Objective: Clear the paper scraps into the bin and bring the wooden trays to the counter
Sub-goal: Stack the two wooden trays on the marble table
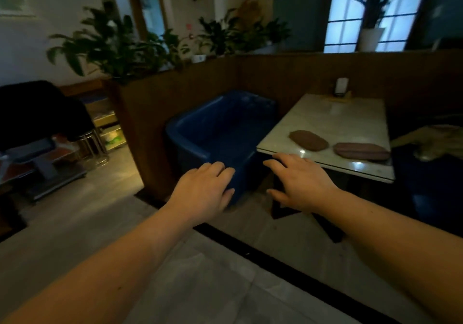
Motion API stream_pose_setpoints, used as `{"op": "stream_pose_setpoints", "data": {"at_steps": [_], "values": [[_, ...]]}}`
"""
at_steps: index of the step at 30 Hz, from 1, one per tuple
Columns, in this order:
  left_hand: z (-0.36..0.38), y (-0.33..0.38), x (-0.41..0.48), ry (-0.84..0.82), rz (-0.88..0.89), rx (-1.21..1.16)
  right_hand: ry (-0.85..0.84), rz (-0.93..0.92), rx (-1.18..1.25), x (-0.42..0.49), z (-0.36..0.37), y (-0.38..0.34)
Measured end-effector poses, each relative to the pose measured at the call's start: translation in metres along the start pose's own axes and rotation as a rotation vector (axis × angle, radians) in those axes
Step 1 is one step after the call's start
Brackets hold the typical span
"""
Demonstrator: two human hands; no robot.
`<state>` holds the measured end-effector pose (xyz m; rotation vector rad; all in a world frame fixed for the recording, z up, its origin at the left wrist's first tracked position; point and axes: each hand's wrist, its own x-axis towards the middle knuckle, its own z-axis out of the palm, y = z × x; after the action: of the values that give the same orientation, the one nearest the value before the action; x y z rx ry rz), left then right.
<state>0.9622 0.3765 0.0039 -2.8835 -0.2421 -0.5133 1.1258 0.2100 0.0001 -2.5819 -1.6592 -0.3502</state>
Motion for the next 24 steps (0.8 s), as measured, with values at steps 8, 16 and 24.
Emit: {"op": "stream_pose_setpoints", "data": {"at_steps": [8,16,24], "values": [[0.072,0.006,0.144,0.013,0.169,-0.075,-0.039,0.211,-0.016,0.029,0.042,0.101],[0.169,-0.025,0.284,-0.021,0.219,-0.246,-0.146,0.450,-0.026,0.115,0.098,0.193],[0.239,-0.036,0.409,-0.072,0.383,-0.261,-0.177,0.624,0.008,0.168,0.136,0.270]]}}
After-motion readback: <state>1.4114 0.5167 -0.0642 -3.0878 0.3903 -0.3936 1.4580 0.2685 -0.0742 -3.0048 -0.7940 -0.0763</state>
